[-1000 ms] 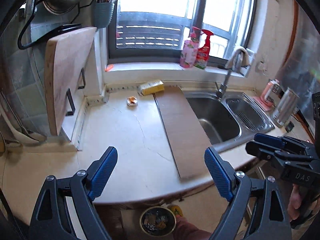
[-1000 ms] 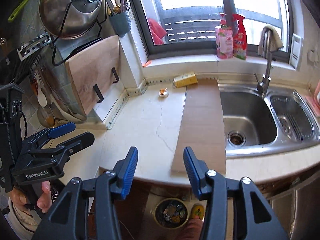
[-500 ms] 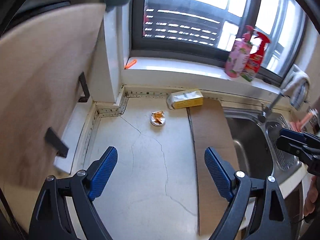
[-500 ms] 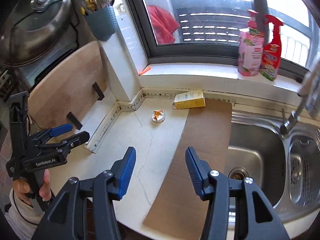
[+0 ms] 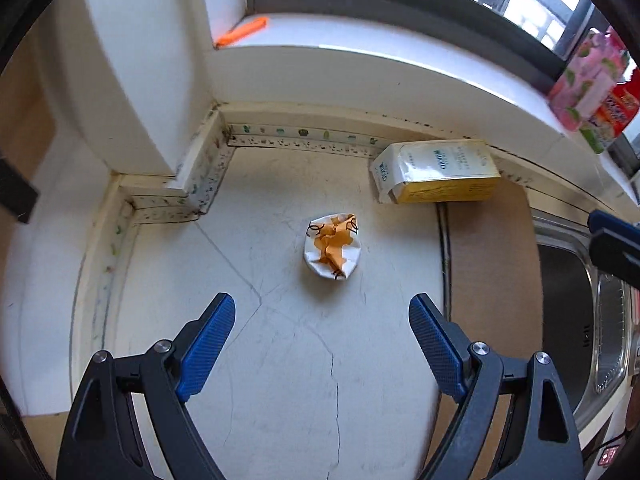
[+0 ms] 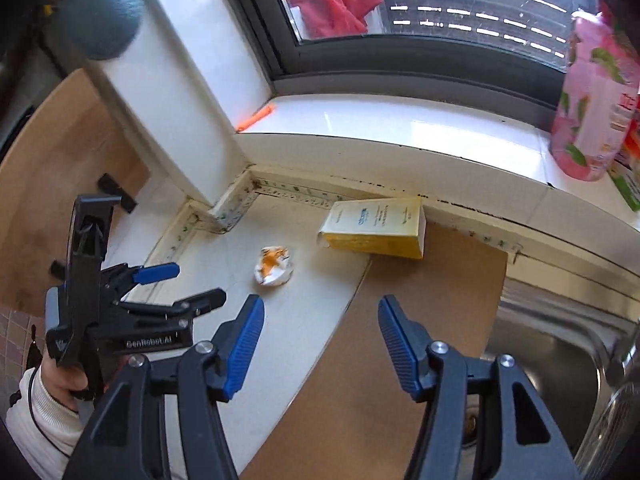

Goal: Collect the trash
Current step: 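Raise both tools back over the last counter trash, then grasp the white-and-orange crumpled paper with the left tool while the right tool grasps the yellow box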

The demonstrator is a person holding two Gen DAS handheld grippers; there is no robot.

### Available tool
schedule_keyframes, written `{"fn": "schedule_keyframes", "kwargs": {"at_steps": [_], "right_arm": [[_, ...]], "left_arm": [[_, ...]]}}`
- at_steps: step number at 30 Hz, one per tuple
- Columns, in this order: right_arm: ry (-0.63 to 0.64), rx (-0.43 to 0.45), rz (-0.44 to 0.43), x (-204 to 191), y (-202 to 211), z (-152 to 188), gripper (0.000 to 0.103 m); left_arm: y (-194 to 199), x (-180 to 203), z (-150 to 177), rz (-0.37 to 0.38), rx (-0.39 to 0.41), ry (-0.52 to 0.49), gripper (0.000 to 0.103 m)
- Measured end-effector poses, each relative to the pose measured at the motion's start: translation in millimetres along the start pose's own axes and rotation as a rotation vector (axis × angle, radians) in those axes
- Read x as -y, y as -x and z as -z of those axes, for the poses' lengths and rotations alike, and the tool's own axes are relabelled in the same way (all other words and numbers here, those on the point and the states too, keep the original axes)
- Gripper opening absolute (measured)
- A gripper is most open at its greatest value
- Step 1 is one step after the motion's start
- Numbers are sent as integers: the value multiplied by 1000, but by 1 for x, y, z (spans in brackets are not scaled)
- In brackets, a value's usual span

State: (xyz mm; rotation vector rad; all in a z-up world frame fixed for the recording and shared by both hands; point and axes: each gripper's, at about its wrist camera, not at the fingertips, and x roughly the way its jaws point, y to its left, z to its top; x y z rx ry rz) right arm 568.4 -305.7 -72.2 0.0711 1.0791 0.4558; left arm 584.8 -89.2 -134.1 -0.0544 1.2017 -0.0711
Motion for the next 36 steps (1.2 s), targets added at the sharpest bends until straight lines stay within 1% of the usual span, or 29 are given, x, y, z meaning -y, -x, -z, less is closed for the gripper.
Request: {"fn": "schedule_keyframes", "kwargs": {"at_steps": [5,8,11,15,16,18,20,22,27,30,34,36], "right_arm": [[-6,0,-16,20,-37,-28,60],[10,2,-7,26,-54,-42,60],[18,-12,-5,32,-73,-56,60],[32,-13,6,37,-92,-70,60],[37,-15,15,37,-96,-73,60],[48,-21,19,38,-103,-78,60],[64,-34,20,39,-111,-82,60],[74,-51,26,40,-119,-85,60],[108,-94,33,40,-133,-83,60],[101,-133,35,44,-144,-81,60],[92,-196,0,45,-153,-76,60],[104,-206,-14,41,-153,-72,60]], "left_arm": [[-37,0,-14,-20,-36,31,87],[-60,-2,-21,-32,-57,51,87],[-74,-3,-26,-31,-65,68,87],[-85,-1,-30,-30,-62,65,87],[-86,0,-30,-33,-60,61,86],[-90,2,-31,-37,-60,53,77],[-95,1,-31,-35,-69,55,58],[-103,-3,-34,-25,-77,69,49],[-103,-17,-32,-26,-55,97,49],[-103,-25,-30,-25,-53,115,49],[-101,-31,-26,-22,-52,126,49],[-100,-32,-25,-17,-51,129,49]]}}
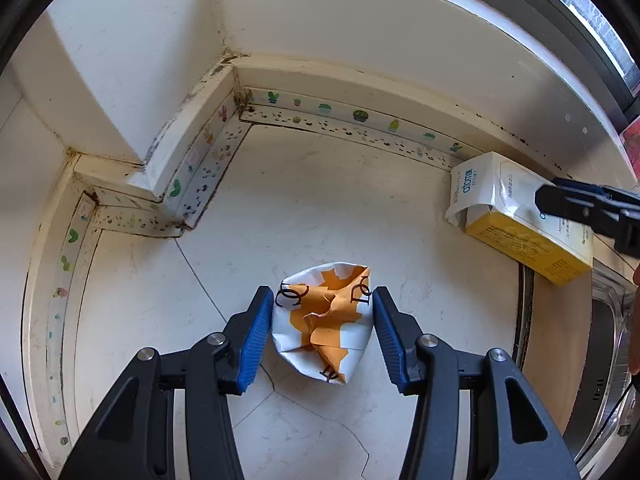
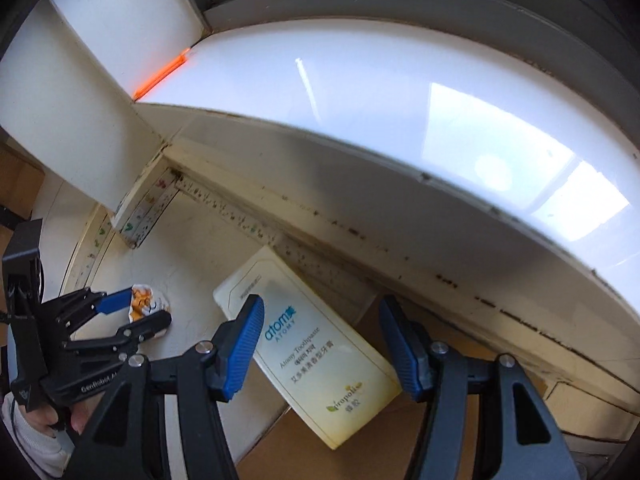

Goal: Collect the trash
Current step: 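Grasp the white-and-orange crumpled paper with the left tool while the right tool grasps the yellow box, then carry the paper and box down over the black bin with both tools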

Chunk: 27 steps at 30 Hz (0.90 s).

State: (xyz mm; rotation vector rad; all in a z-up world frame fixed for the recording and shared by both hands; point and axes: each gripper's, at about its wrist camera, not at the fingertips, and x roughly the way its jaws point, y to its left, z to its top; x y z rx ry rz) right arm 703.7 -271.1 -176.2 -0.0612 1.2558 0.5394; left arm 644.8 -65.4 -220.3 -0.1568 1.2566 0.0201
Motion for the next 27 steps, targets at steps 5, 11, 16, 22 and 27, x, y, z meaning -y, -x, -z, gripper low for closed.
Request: {"fn": "schedule_keyframes", "kwargs": {"at_steps": [5,11,16,22,27], "right_arm": [[80,-21,11,-20,-3,10,60],[190,-41,48,-44,-9,26,66],[258,-63,119,-59,-18,40,66],[257,-35,140,-69,-11,56,47],[235,8,126,-86,11,69,46]], "left_arm": [[2,-3,-3,14,3,4,49],[9,-12,-2,13,9,2,49],[18,-13,6,7,23,0,49],[35,-11,21,6,52,-13,49],[63,-8,38,7,72,-47,49]]}}
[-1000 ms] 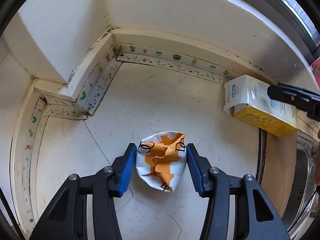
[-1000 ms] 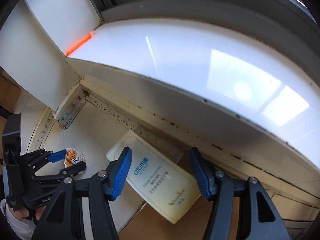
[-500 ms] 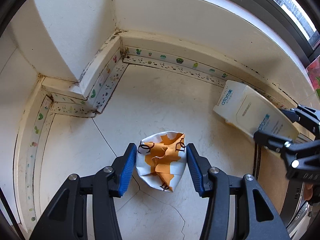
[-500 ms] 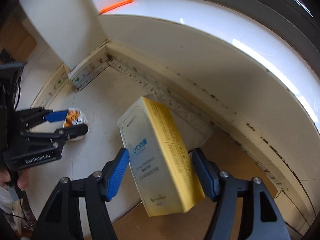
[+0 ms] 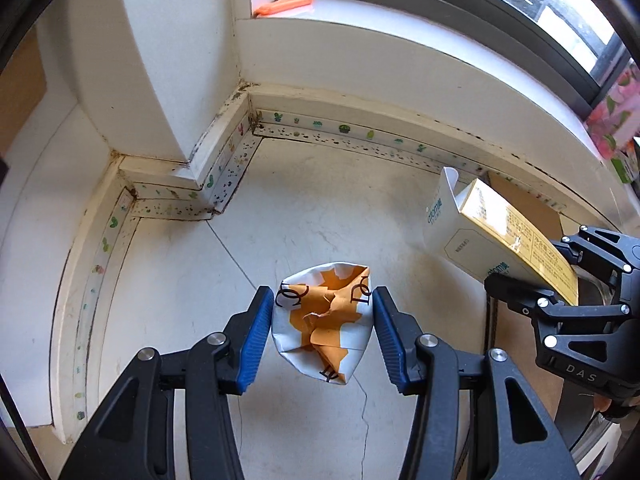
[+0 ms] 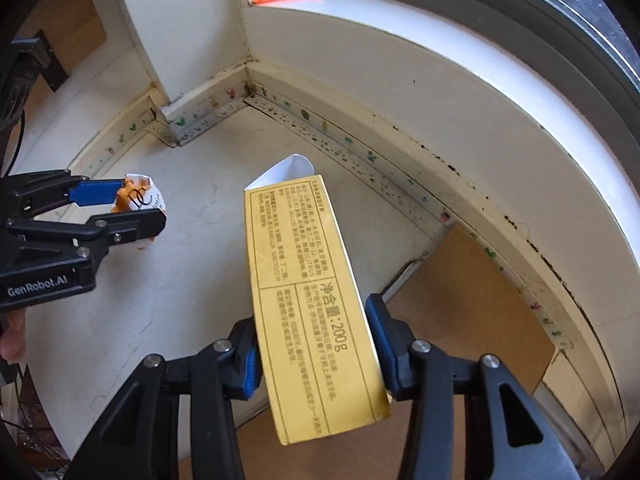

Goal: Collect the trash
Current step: 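Carry the paper and box down over the black bin with both tools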

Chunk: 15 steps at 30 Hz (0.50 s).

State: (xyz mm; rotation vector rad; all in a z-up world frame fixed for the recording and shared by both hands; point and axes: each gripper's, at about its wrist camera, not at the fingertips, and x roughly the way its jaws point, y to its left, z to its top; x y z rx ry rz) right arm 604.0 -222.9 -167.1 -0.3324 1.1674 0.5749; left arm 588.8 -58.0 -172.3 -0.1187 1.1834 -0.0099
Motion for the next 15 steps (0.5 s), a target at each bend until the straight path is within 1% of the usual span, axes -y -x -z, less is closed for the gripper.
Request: {"fn": "schedule_keyframes", "kwargs": {"at_steps": [1,2,5,11,15], "right_arm": [[-7,9,1,-4,7,3,46],[-12,15,0,-7,12,5,46],[-35,32,1,-21,33,18,46],[-98,59,-4,-59,80,56,45],[-142,72,-2,-89,104,82,45]], "left_arm": [[6,1,4,3,4,-9,49],[14,5,2,5,5,-15,49],[38,8,14,15,20,-43,49],[88,12,57,54,54,-97,49],[126,7,90,85,76,-137,49]]}}
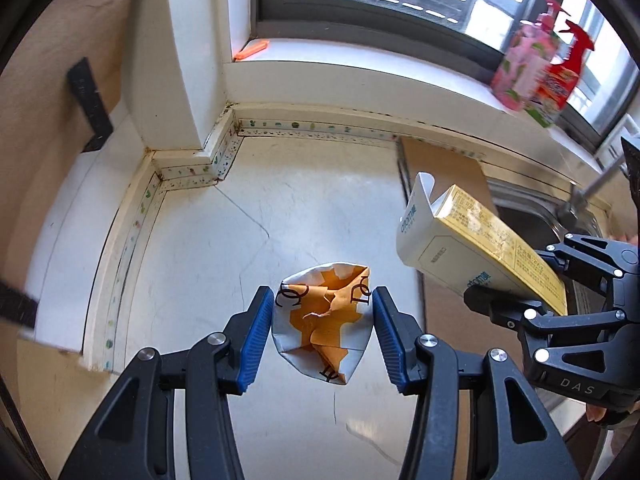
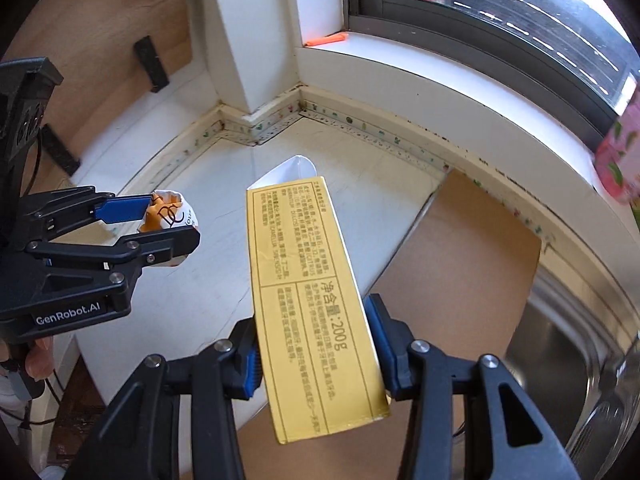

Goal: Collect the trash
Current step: 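Carry the paper and box down over the black bin with both tools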

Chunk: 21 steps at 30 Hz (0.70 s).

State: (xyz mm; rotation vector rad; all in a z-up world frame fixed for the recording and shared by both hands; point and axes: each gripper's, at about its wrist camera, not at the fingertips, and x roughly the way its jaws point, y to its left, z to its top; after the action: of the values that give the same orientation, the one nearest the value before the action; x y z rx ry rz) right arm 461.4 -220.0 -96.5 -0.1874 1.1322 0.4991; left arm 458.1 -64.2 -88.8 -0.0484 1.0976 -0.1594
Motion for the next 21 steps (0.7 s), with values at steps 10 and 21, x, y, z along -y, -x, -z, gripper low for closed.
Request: {"fn": "schedule_keyframes", "kwargs": {"at_steps": [10,21], "right_arm": [[-151,39,-18,-76,59,91,45],[-256,50,-3,-166,74,189,45]], "left_arm": [[72,-5,91,72,20,-81,49],[111,-25,204,139,9,-149,49]]}}
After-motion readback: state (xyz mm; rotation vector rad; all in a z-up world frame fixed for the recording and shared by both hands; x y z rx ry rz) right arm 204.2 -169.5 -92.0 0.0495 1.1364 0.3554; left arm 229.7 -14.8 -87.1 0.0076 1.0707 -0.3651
